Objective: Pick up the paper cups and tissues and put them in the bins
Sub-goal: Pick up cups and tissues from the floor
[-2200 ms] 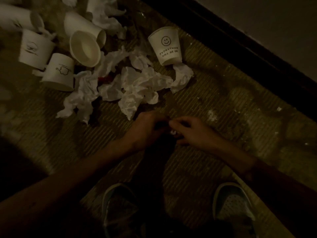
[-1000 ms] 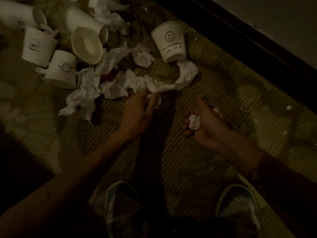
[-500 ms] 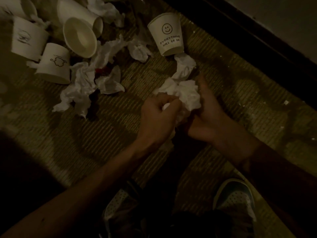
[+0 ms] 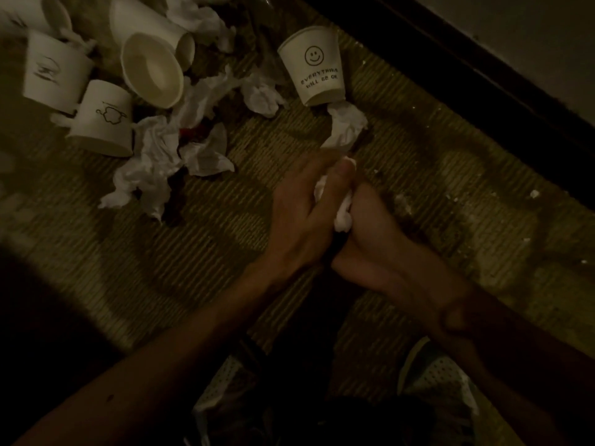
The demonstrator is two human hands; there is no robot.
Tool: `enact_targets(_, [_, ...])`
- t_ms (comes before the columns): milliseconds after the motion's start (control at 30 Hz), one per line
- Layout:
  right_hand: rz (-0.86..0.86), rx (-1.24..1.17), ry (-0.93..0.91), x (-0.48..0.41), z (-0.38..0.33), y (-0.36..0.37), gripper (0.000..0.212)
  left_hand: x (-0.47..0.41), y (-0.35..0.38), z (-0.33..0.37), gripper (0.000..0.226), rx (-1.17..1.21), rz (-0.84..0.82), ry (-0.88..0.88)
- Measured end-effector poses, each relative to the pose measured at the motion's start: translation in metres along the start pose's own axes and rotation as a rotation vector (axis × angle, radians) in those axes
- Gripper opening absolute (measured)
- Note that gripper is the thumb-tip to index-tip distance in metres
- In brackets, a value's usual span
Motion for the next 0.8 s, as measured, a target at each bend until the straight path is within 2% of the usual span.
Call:
enact_targets(100, [0.017,-0.137,0.044,-0.005,-0.004,-0.006,0.078,0.005,0.005,0.005,0.032,-0.051,0.02,0.101])
enact_targets(167, [-0.008,-0.147,0.045,-0.005,-0.01,-0.006,0.088,0.01,0.006,0.005,0.026,-0.089,0.094,0.117])
enact_targets(300, [0.011,-0.14,0.074,-0.002,-0.001,-0.014,0.079,0.01,0.005,0.0,0.004,0.057,0.123,0.055])
enact_targets(400, [0.042,-0.036,0.047,-0.002,0.009,-0.017,0.062,0.005,0.003,0.004,0.03,0.088,0.141,0.044])
enact_targets(467, [0.041,0.001,0.044,0.0,0.011,-0.015,0.052,0.004,0.003,0.003,0.031,0.092,0.129,0.027])
enact_targets(500, [0.029,-0.026,0.057,0.001,0.01,-0.014,0.052,0.004,0.003,0.001,0.029,0.082,0.114,0.013])
enact_targets(567, [0.017,-0.114,0.096,0.001,0.003,-0.013,0.067,0.005,0.005,-0.002,0.024,0.036,0.073,0.015])
enact_targets(633, [0.034,-0.064,0.061,0.0,-0.01,-0.013,0.073,0.008,0.009,-0.001,0.023,-0.012,0.03,0.044])
enact_targets(733, [0.076,0.069,-0.036,0.0,-0.024,-0.01,0.061,0.012,0.017,-0.002,0.042,-0.256,-0.031,0.091])
enact_targets(800, [0.104,0.263,-0.096,0.0,-0.022,-0.008,0.044,0.01,0.024,-0.019,0.052,-0.619,-0.128,0.015])
Point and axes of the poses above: each hand's wrist, its own x-axis away from the middle knuckle, its own y-axis out of the palm, z = x × y, the point moved 8 cm from there along -x, towards the middle knuckle, and after that the axes turned 4 degrees about x, right-handed, at the moved point
